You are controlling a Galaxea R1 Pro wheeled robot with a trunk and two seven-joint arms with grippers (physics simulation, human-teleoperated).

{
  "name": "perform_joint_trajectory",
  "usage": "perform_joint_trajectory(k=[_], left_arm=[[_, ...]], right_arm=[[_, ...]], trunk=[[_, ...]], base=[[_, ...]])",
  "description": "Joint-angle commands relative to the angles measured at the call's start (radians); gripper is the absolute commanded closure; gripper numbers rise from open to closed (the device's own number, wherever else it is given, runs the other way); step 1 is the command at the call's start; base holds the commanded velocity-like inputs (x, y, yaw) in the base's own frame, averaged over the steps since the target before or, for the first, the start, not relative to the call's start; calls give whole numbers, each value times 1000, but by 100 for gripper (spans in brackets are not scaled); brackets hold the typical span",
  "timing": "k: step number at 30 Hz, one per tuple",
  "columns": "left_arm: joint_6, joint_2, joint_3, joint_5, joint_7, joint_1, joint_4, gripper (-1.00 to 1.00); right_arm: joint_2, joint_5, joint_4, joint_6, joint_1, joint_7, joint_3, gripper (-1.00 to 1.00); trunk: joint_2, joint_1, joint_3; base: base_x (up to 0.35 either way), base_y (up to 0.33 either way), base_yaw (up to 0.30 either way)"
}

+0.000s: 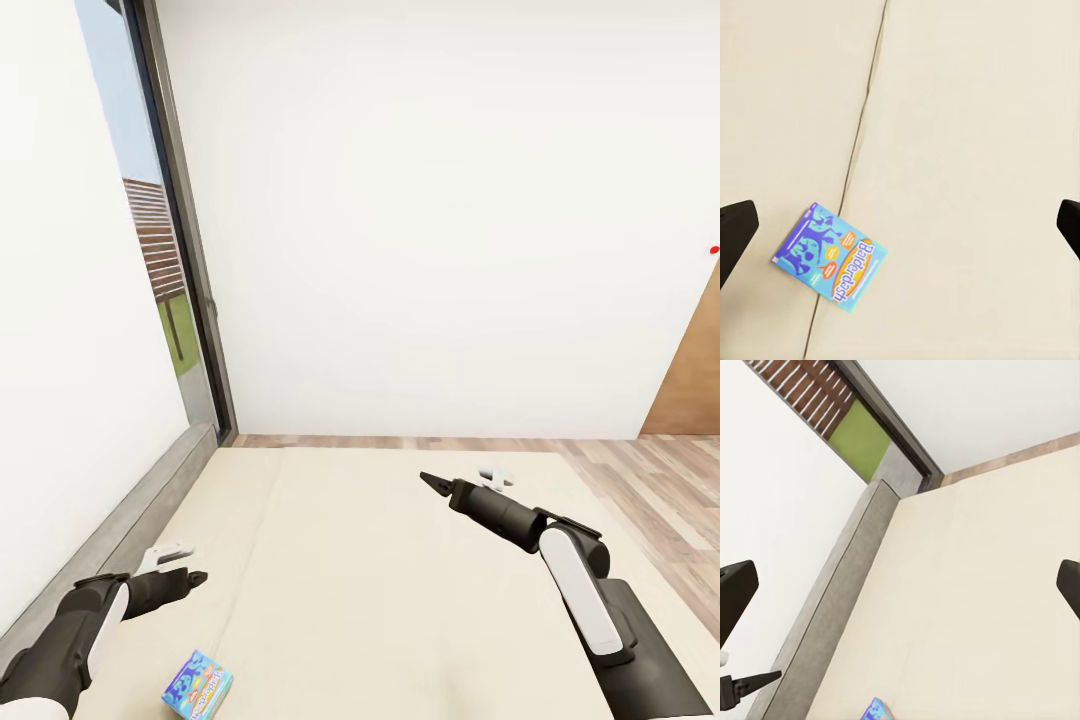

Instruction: Put all the toys in the child's room - the three board games (two on the bed and one on the table), the two jigsaw puzzles on the table, and the tennis ball on the table - inside the toy box on the table in the child's room.

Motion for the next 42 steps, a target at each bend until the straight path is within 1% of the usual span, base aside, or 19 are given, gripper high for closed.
perform_joint_trajectory(k=[1,13,18,22,24,26,28,30,32,34,39,42], left_arm=[[7,0,2,3,-3,-1,-1,-100],[19,-1,1,4,-11,-1,-1,-100],[30,-1,0,3,-13,-1,0,-100],[53,-1,-2,1,-7,0,25,-100],[54,-1,-3,-8,-5,0,57,-100],[51,-1,-3,-26,-3,0,91,-100],[48,-1,-6,-40,-2,0,103,-100],[38,-1,-24,-64,-1,-1,116,-100],[33,-1,-33,-74,-1,-1,121,-100],[28,-2,-39,-81,0,0,124,-100],[25,-9,-51,-85,3,0,126,-100],[4,-11,-53,-85,4,0,126,-100]], right_arm=[[0,2,0,3,-1,2,1,-100],[0,1,1,7,-1,-1,5,-100],[0,1,1,15,-1,0,5,-100],[0,0,4,47,-1,2,3,-100],[0,0,8,61,-1,1,1,-100],[1,0,17,66,-1,-1,1,-100],[1,0,30,68,-2,-2,1,-100],[2,0,63,69,-2,-4,1,-100],[5,0,78,70,-1,-4,1,-100],[7,0,88,70,-1,-5,1,-100],[9,0,91,71,-1,-3,2,-100],[8,0,88,79,-1,1,0,-100]], trunk=[[-2,1,-2],[-2,1,-2],[-2,1,-8],[-2,1,-14],[-2,1,-17],[-2,1,-20],[-2,1,-24],[-2,1,-27],[-2,1,-30],[-2,1,-33],[-2,1,-42],[-2,1,-47]], base=[[0,0,0],[0,0,0],[0,0,0],[0,0,0],[0,0,0],[0,0,0],[0,0,0],[0,0,0],[0,0,0],[0,0,0],[0,0,44],[0,0,80]])
